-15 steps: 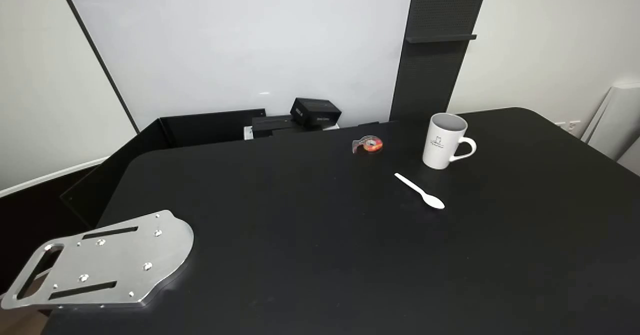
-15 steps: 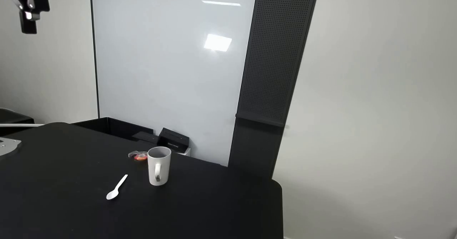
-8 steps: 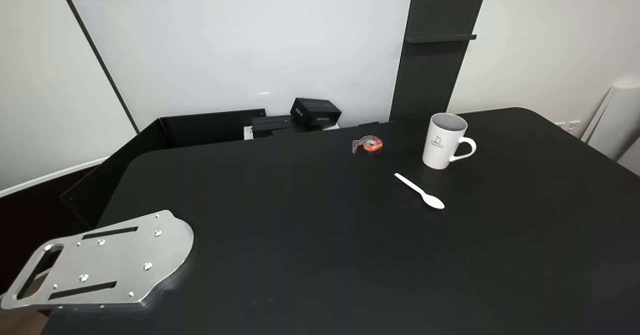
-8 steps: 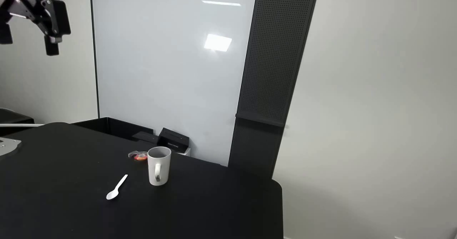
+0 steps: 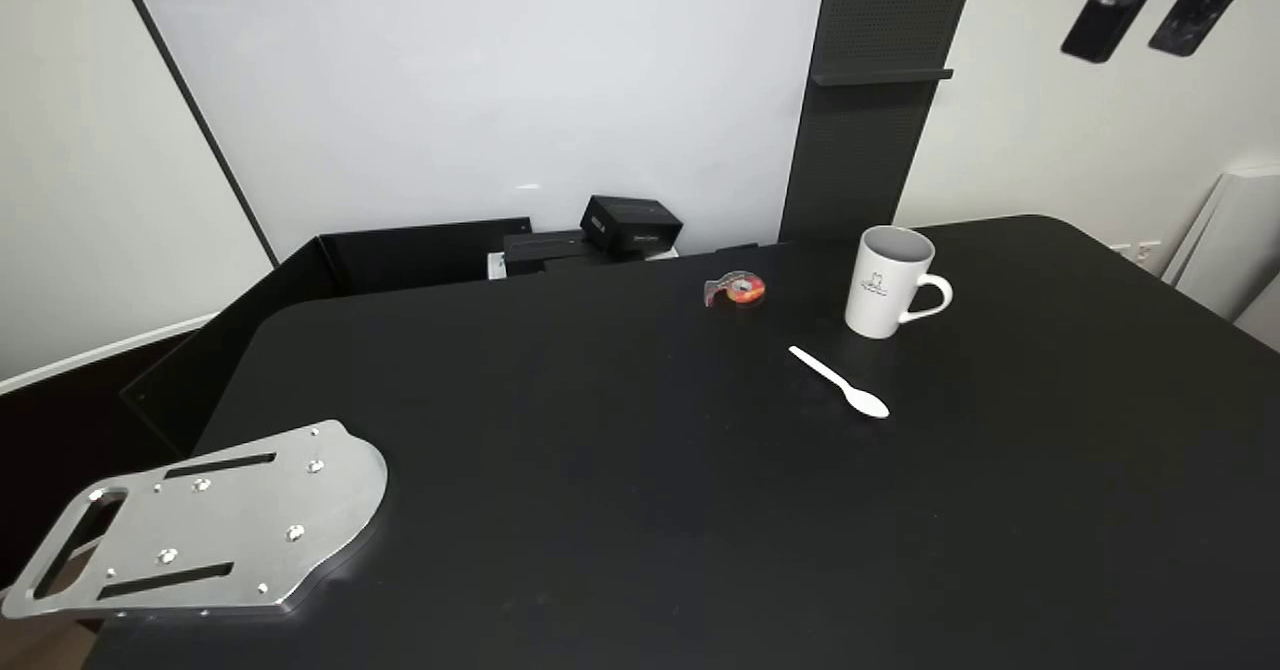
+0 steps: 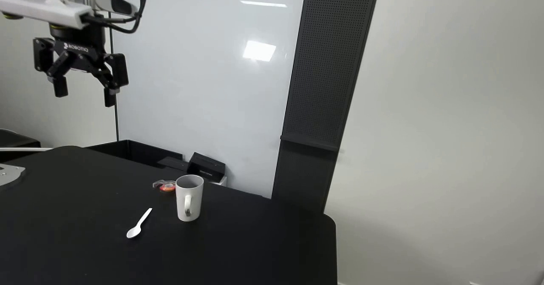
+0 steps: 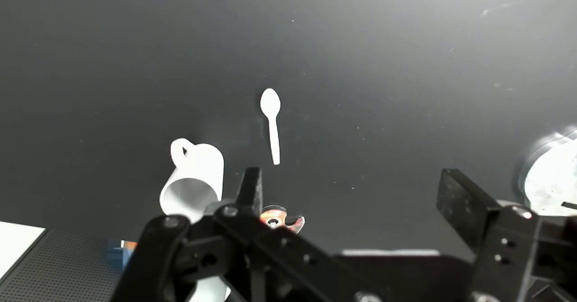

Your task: Put the white spoon into the mug cup

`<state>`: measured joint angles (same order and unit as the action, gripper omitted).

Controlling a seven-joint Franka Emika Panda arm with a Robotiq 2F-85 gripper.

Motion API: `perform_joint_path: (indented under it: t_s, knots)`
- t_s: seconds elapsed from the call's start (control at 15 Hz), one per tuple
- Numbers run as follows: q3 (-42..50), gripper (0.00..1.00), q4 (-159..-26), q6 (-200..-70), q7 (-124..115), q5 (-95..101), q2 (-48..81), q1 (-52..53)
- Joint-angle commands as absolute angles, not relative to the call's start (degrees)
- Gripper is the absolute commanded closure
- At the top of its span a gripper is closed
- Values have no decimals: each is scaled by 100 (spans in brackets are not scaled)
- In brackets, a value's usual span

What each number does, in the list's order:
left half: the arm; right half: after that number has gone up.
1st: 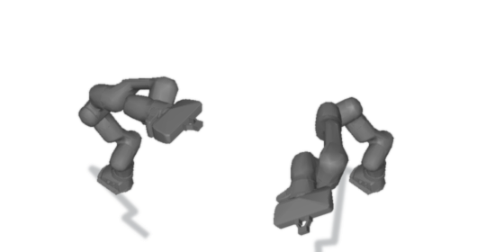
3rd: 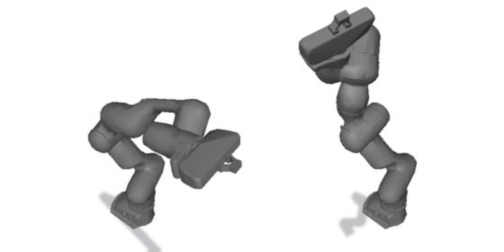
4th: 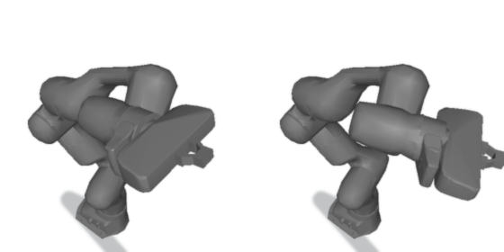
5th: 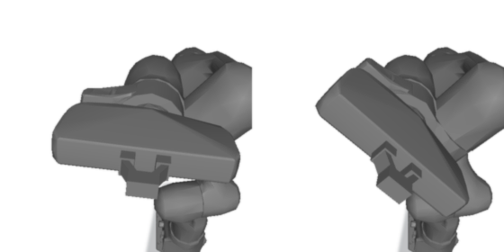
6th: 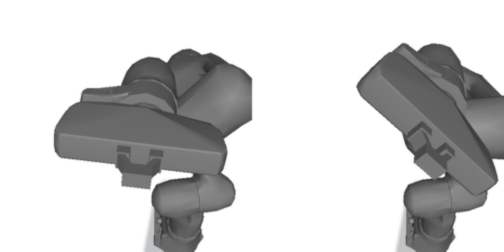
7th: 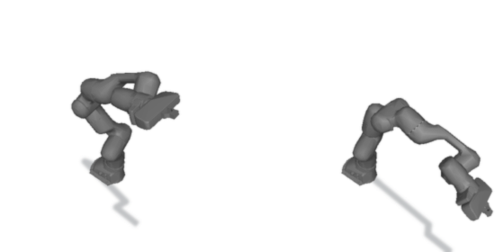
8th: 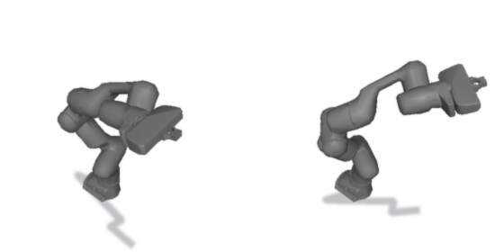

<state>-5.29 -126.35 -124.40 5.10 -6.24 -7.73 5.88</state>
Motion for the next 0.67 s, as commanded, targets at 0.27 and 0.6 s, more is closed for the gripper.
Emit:
perform_joint_path:
  t_s: [0.27, 0.6]
  knots:
    - [-411, 0, -11363, -12751, 474, -205, 859, 423]
    - [-359, 0, -10477, -12716, 218, -75, 1775, 442]
